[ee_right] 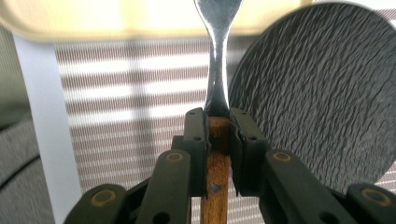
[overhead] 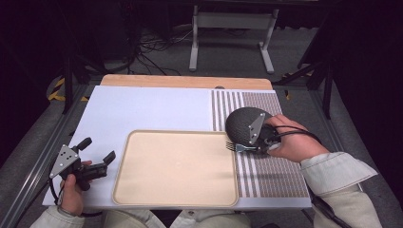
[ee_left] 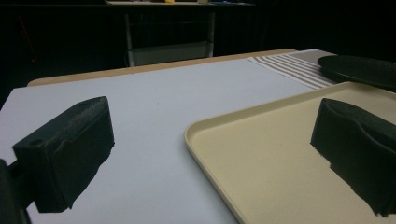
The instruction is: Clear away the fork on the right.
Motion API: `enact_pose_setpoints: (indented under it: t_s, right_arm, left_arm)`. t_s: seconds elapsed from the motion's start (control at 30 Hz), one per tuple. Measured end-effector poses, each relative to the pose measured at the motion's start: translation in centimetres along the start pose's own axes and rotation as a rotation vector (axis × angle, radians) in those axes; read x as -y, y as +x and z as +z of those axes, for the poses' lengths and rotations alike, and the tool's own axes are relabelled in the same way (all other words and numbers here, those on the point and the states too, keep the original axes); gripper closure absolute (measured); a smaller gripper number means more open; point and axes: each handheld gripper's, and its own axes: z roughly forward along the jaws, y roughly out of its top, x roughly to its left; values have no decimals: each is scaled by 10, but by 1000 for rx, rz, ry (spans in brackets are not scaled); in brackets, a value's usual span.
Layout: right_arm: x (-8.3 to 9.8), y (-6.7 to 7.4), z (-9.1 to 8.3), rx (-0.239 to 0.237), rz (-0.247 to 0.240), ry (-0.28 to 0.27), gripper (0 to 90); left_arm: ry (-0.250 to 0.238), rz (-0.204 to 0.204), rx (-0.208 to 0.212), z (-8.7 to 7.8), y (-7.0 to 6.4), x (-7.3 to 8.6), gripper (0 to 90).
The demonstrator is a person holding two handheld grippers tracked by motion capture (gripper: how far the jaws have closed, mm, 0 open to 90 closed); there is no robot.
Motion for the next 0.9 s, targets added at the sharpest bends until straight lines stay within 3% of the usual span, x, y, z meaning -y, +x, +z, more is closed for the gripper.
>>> enact_pose_setpoints:
  t_s: [0.13, 0.17, 0.23, 0.43, 0.57, 0.9]
  right_arm:
    - [-9, 1, -2, -3, 43, -23, 778]
    - [-15, 1, -4, -3, 76, -52, 778]
    - [-17, 2, -4, -3, 83, -59, 778]
    - [-37, 3, -4, -51, 205, -148, 778]
    - [-47, 3, -3, -66, 274, -171, 778]
    - [-62, 4, 3, -63, 372, -193, 778]
  left_arm:
    - [0, -1, 0, 0, 0, 0, 0]
    - [-1, 0, -1, 0, 0, 0, 0]
    - [-1, 0, 0, 0, 0, 0, 0]
    - [-3, 1, 1, 0, 0, 0, 0]
    - [-3, 0, 3, 0, 0, 0, 0]
    - [-3, 2, 2, 0, 0, 0, 0]
